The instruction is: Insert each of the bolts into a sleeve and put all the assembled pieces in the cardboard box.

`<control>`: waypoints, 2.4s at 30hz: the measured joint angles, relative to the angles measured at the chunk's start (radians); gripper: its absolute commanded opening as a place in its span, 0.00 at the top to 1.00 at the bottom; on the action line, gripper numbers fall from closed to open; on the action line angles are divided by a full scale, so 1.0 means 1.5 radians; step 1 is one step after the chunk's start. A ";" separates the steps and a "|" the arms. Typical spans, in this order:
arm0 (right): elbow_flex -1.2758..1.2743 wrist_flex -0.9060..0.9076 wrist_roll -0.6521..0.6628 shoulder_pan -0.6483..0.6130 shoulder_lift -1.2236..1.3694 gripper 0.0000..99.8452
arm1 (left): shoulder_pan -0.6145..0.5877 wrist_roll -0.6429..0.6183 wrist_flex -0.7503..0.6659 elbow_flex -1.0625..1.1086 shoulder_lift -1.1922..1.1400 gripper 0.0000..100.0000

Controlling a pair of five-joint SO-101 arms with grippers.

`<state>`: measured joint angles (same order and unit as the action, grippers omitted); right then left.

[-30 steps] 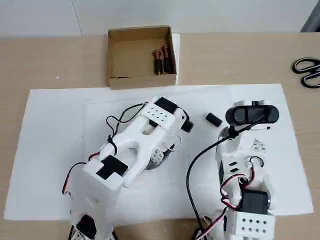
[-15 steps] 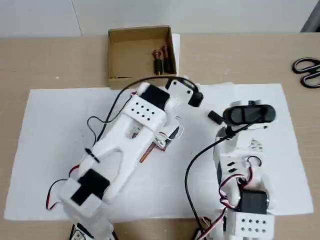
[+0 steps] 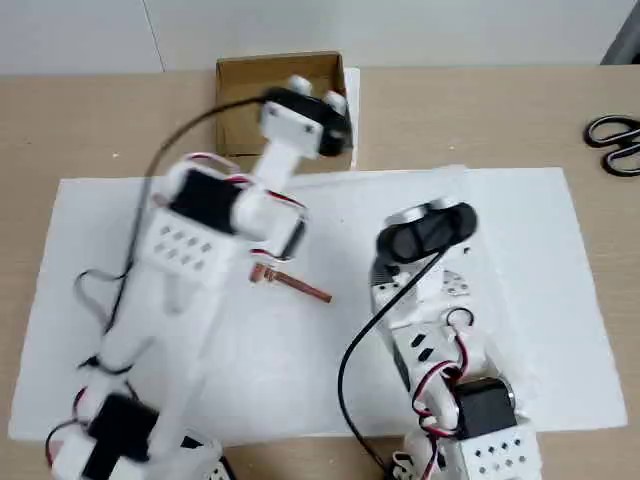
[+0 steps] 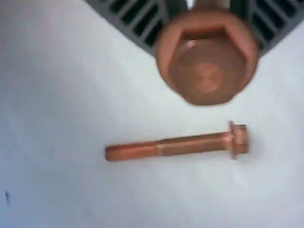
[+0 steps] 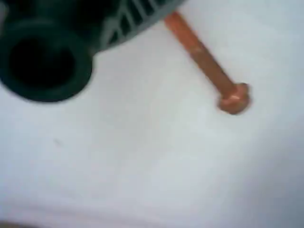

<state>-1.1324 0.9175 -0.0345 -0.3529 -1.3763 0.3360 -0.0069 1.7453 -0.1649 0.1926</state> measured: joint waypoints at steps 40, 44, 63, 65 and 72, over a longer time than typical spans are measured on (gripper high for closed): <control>0.034 0.000 0.000 -0.282 0.000 1.00 | 0.028 -0.436 -0.377 0.547 0.634 0.99; 0.018 0.000 -0.003 -0.284 0.000 1.00 | 0.035 -0.436 -0.383 0.547 0.641 0.99; -0.048 -0.050 -0.003 -0.282 0.000 1.00 | 0.055 -0.436 -0.325 0.511 0.641 0.99; -0.048 -0.054 -0.003 -0.282 0.000 1.00 | 0.055 -0.436 -0.317 0.511 0.641 0.99; -0.048 -0.054 -0.003 -0.282 0.000 1.00 | 0.096 -0.436 -0.312 0.511 0.641 0.99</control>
<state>-1.2045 0.8362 -0.0391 -0.7764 -1.3763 0.4803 -0.6605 1.2774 0.6022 1.1546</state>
